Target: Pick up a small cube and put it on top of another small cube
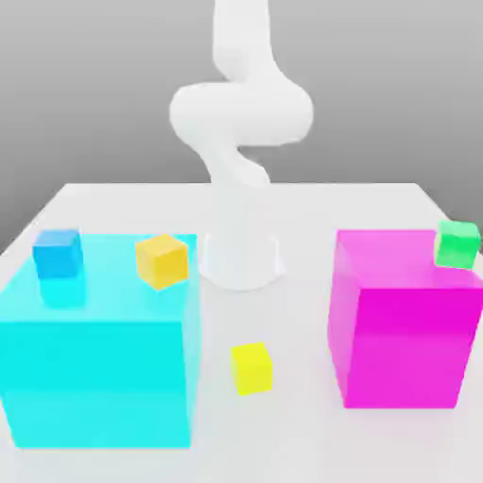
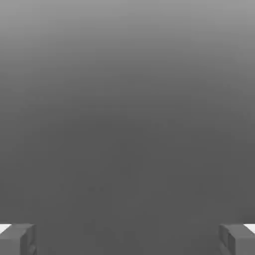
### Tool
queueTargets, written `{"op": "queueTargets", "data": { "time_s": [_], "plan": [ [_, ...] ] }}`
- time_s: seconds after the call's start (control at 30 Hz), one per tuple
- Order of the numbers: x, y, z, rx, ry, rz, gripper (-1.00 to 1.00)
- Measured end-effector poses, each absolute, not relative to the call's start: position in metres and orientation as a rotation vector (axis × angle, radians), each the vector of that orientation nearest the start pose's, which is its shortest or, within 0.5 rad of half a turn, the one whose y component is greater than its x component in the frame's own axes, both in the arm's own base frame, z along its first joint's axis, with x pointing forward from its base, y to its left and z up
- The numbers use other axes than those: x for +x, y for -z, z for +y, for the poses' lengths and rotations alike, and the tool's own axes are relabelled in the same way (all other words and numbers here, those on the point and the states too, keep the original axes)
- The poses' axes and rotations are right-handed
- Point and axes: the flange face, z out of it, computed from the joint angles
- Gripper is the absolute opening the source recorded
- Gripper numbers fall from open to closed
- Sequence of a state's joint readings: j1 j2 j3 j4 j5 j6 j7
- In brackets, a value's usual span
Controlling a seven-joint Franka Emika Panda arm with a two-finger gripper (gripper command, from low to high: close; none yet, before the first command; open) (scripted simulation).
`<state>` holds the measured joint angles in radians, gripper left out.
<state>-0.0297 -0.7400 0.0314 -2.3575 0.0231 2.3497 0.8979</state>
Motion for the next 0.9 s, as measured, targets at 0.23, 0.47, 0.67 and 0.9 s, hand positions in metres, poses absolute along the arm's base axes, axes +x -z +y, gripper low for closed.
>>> {"op": "queueTargets", "data": {
  "time_s": [0.23,0.47,0.67,0.9],
  "plan": [
    [0.417,-0.529,0.012,-2.278,0.638,1.584,0.0],
    [0.417,-0.397,0.014,-2.089,0.382,1.992,0.0],
    [0.385,-0.294,0.014,-1.875,0.187,2.337,0.0],
    [0.324,-0.199,0.015,-1.59,0.015,2.698,0.0]
  ]
}}
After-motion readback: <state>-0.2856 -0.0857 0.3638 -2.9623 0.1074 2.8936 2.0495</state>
